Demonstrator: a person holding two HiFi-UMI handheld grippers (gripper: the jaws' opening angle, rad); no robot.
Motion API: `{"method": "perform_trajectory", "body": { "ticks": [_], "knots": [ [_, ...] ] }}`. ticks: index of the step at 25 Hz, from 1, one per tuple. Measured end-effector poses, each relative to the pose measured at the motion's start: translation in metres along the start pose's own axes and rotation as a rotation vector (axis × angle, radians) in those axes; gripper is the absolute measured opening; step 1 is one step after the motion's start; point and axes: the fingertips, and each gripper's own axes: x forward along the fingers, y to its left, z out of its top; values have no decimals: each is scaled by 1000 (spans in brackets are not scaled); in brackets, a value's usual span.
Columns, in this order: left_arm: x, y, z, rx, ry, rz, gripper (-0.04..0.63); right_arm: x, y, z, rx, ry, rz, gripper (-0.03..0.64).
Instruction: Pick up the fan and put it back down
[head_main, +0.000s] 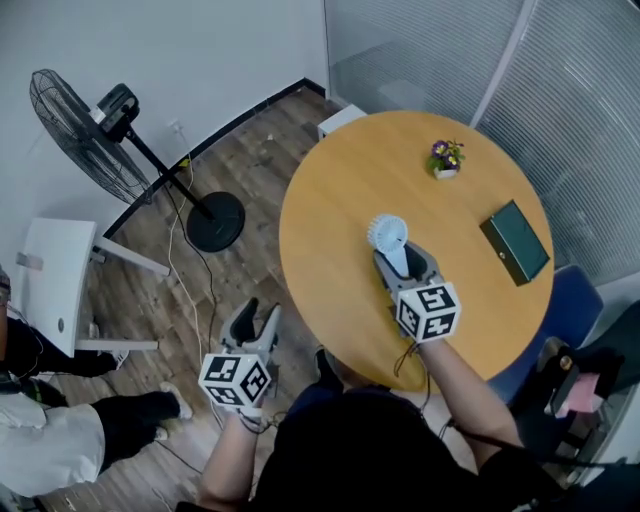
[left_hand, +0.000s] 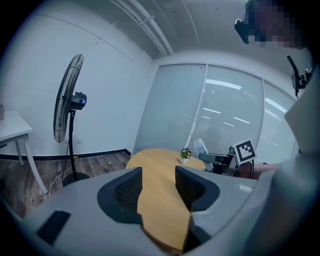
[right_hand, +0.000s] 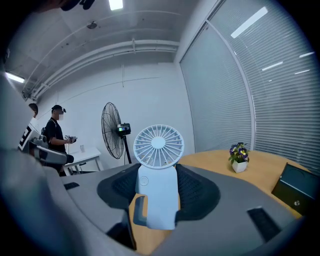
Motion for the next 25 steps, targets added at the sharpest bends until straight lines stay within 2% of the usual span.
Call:
{"method": "perform_trajectory", "body": {
  "ticks": [12,25],
  "knots": [
    [19,76,9,-3,37,-22,204,77,0,-44,33,103,-86,222],
    [48,113,5,-19,84,-28,204,120,-32,-149,75,348,-171,222]
  ]
}}
